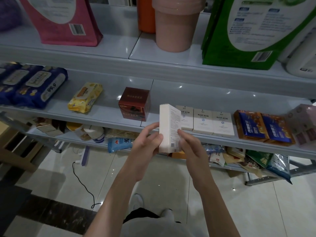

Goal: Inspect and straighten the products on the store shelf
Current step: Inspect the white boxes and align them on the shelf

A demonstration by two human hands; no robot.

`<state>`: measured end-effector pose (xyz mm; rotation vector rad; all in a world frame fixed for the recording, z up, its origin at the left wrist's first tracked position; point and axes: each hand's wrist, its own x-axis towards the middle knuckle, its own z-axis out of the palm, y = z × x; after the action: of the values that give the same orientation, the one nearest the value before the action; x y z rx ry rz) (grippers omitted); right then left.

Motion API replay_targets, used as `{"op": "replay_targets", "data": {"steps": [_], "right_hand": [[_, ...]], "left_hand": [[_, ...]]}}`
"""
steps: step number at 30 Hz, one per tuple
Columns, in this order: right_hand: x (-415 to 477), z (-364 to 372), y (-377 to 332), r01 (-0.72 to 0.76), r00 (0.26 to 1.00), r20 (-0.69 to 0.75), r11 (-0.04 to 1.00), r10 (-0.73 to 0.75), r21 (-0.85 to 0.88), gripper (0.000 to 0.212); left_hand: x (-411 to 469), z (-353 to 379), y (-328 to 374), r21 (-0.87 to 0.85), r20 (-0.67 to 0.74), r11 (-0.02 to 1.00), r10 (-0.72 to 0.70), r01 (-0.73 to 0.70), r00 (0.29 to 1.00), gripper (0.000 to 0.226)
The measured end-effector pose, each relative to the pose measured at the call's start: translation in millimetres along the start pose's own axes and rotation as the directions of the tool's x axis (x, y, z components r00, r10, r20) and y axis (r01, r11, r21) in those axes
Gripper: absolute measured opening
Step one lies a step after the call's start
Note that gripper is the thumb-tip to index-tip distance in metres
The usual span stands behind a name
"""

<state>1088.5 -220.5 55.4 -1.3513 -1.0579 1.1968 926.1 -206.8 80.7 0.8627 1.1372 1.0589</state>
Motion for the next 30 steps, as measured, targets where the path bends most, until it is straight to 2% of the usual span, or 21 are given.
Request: {"op": "replay_targets", "data": {"steps": [3, 7, 10, 20, 25, 30], "right_hand": [[2.8, -0.4, -4.7, 0.038, 0.999, 0.031, 0.998, -0.036, -0.052, 0.022], [2.9, -1.1, -6.4, 0.063, 0.994, 0.091, 0.996, -0.056, -0.071, 0.037], [-0.5, -0.7, -6.7, 0.082, 0.991, 0.113, 0.996, -0.076, -0.044, 0.039], [-1.2, -1.7, -6.8, 0.078, 0.986, 0.141, 0.996, -0.085, 0.052, 0.04], [0.4, -1.5, 0.5, 0.111, 0.986, 0.126, 0.994, -0.112, 0.014, 0.038], [0.3, -2.8, 3.1, 0.138, 0.981, 0.145, 0.989, -0.129, -0.059, 0.036]], "left_hand": [[-0.9, -0.5, -2.7, 0.079, 0.017, 0.996, 0.041, -0.042, 0.999, 0.04], [-1.8, -1.6, -4.2, 0.119, 0.023, 0.991, 0.061, -0.063, 0.998, 0.045], [-1.4, -3.2, -5.0, 0.151, 0.028, 0.986, 0.064, -0.068, 0.998, 0.048], [0.5, -3.2, -8.5, 0.121, 0.025, 0.989, 0.085, -0.087, 0.996, 0.053], [-0.3, -3.9, -9.3, 0.097, 0.02, 0.993, 0.071, -0.073, 0.997, 0.048], [0.2, -4.1, -7.2, 0.09, -0.027, 0.994, 0.07, -0.068, 0.997, 0.032]]}}
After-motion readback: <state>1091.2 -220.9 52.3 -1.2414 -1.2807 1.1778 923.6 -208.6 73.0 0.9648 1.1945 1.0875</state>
